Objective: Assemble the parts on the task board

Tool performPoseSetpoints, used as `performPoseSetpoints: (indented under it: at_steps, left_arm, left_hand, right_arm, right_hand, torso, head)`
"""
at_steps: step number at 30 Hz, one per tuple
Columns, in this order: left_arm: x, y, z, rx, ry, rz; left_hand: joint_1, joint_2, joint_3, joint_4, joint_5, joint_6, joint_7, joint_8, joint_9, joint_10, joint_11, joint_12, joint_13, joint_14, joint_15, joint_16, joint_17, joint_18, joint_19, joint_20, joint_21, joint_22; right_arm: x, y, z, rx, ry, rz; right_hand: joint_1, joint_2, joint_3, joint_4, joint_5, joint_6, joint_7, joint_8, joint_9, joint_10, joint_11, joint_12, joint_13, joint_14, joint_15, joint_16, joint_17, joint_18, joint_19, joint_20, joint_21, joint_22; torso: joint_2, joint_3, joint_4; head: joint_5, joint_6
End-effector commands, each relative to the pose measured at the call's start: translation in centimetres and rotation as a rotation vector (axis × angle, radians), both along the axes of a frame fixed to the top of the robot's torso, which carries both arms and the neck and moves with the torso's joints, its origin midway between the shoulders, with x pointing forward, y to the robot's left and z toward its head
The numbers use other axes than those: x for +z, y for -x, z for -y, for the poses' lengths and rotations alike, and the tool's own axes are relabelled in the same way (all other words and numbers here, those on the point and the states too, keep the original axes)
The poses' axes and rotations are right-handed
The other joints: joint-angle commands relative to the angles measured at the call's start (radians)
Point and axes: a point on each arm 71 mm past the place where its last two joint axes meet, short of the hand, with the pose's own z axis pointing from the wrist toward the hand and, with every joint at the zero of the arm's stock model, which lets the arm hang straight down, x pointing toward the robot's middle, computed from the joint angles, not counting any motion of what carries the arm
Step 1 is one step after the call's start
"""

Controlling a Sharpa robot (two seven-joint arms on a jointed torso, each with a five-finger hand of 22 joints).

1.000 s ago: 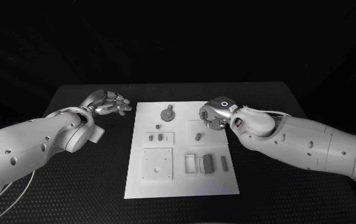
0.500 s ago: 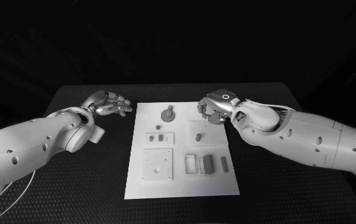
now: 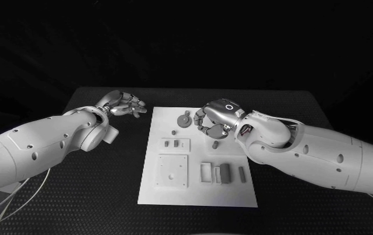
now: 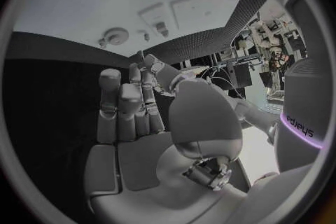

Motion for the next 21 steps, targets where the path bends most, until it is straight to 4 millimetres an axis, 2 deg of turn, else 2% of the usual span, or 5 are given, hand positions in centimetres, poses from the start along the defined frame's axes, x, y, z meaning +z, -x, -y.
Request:
performPoseSetpoints:
  at_steps: [1,7,12,16,21]
  left_arm:
    - [0.3,0.1,0.4,-0.021,0.021,0.014]
    - [0.3,-0.1,0.8,-0.008,0.021,0.026]
    - [0.5,-0.5,1.6,-0.021,0.025,0.036]
    - [0.6,-0.7,2.1,-0.025,0.026,0.04]
    - [0.7,-0.9,2.7,-0.034,0.029,0.042]
  left_hand:
    - [0.002,0.0,-0.005,-0.001,0.004,-0.008,0.003,0.0,-0.001,-0.004,-0.001,0.001,-0.002,0.006,0.002,-0.007,0.001,-0.007,0.006,0.003,0.001,-0.002]
    - [0.003,0.004,-0.005,0.0,0.004,-0.005,0.005,0.002,-0.001,0.002,-0.003,0.004,-0.002,0.008,0.001,-0.009,0.006,-0.006,0.007,0.003,0.002,-0.003]
    - [0.003,0.003,-0.006,0.0,0.004,-0.002,0.005,0.004,0.0,0.006,-0.004,0.006,-0.002,0.006,0.001,-0.014,0.009,-0.007,0.004,0.004,0.0,-0.006]
    - [0.002,0.004,-0.006,0.001,0.004,-0.002,0.005,0.004,-0.001,0.007,-0.004,0.006,-0.003,0.004,0.002,-0.017,0.011,-0.008,0.002,0.004,0.0,-0.007]
    - [0.002,0.004,-0.006,0.001,0.004,-0.001,0.004,0.004,-0.001,0.007,-0.004,0.006,-0.003,0.003,0.002,-0.018,0.011,-0.008,0.001,0.004,0.0,-0.008]
  right_arm:
    - [0.0,0.8,-1.0,0.044,-0.054,-0.012]
    - [-0.8,1.7,-1.8,0.072,-0.08,-0.034]
    - [-2.3,2.3,-2.5,0.09,-0.087,-0.064]
    - [-3.4,2.7,-3.1,0.1,-0.084,-0.088]
    - [-5.0,3.0,-3.6,0.105,-0.076,-0.111]
  right_hand:
    - [0.0,-0.004,0.005,0.0,0.002,0.006,-0.001,0.004,0.001,0.145,-0.025,0.0,0.001,-0.007,-0.01,-0.006,0.001,0.053,0.001,-0.007,0.003,0.016]
    - [0.0,-0.003,0.005,0.0,0.002,0.006,-0.001,0.004,0.001,0.145,-0.025,-0.001,0.001,-0.007,-0.01,-0.006,0.002,0.053,0.0,-0.008,0.003,0.016]
    - [0.0,-0.003,0.006,0.0,0.002,0.005,-0.001,0.004,0.001,0.144,-0.025,-0.002,0.001,-0.007,-0.01,-0.007,0.002,0.053,0.0,-0.008,0.002,0.016]
    - [0.0,-0.002,0.006,0.0,0.002,0.005,-0.001,0.003,0.002,0.144,-0.024,-0.003,0.001,-0.008,-0.01,-0.007,0.002,0.053,0.0,-0.008,0.002,0.016]
    - [0.0,-0.002,0.006,0.0,0.002,0.005,-0.001,0.003,0.002,0.144,-0.024,-0.003,0.001,-0.008,-0.01,-0.007,0.002,0.053,0.0,-0.008,0.002,0.015]
  torso:
    - [-0.012,-0.0004,0.0021]
    - [-0.022,-0.0009,0.0026]
    - [-0.029,-0.0038,0.004]
    - [-0.027,-0.0035,0.0031]
    - [-0.026,-0.0031,0.0039]
  head:
    - [0.022,-0.01]
    - [0.052,-0.018]
    - [0.075,-0.032]
    - [0.092,-0.035]
    - [0.103,-0.041]
